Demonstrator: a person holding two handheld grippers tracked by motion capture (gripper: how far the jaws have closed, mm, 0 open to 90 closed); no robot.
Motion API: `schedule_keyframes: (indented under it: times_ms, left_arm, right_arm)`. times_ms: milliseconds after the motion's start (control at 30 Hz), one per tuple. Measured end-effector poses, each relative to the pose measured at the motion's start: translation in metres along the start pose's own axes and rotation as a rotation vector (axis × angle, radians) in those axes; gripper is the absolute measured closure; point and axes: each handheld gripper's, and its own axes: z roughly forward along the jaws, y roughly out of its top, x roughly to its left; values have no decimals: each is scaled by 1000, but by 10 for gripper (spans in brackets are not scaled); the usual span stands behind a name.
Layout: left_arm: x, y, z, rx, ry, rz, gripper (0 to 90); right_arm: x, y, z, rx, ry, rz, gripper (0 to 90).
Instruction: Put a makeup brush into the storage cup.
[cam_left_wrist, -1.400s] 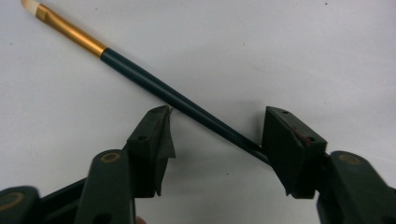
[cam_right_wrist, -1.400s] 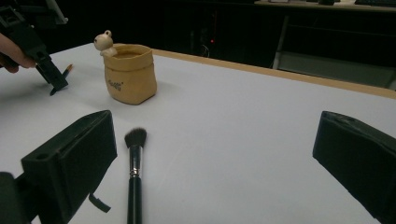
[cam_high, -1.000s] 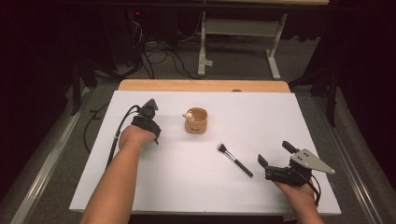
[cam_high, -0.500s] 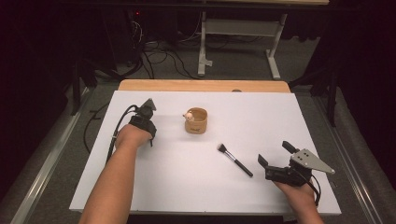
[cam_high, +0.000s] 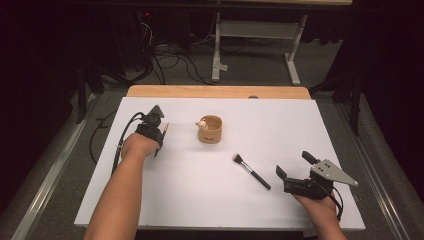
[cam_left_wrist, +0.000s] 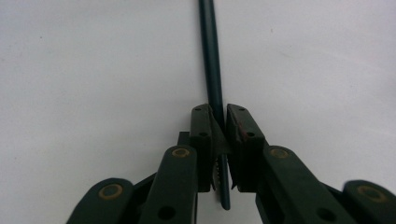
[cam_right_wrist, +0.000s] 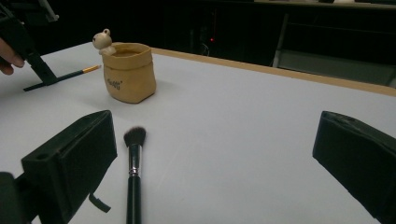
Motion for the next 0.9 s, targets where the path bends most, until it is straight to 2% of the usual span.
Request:
schedule_keyframes:
  times_ms: [300,900]
  left_arm:
    - [3,-2,0,-17,-15,12,835]
    - [0,-4,0,-24,7,39,843]
  right_arm:
    - [0,0,0,2,-2,-2,10]
    - [0,1,-1,-5,-2,2,10]
